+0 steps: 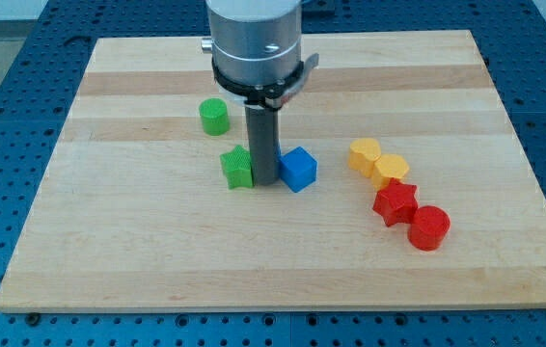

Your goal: Move blue cube to the left side of the yellow heart

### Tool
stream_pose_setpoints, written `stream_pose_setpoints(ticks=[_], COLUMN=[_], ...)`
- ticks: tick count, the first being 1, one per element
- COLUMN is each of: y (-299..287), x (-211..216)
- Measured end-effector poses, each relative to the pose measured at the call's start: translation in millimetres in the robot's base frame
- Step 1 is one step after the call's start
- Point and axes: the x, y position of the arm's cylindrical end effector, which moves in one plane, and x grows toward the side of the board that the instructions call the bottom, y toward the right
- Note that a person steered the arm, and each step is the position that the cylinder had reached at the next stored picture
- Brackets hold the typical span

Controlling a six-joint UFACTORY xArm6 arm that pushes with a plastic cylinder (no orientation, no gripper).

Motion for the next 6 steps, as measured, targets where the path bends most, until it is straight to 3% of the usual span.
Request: stream_pose_setpoints(ticks=[1, 2, 3, 5, 6], y=[-0.2, 7.7, 40.6, 44.3, 51.7], x=[0.0, 25.6, 1.0, -5.1, 27.9])
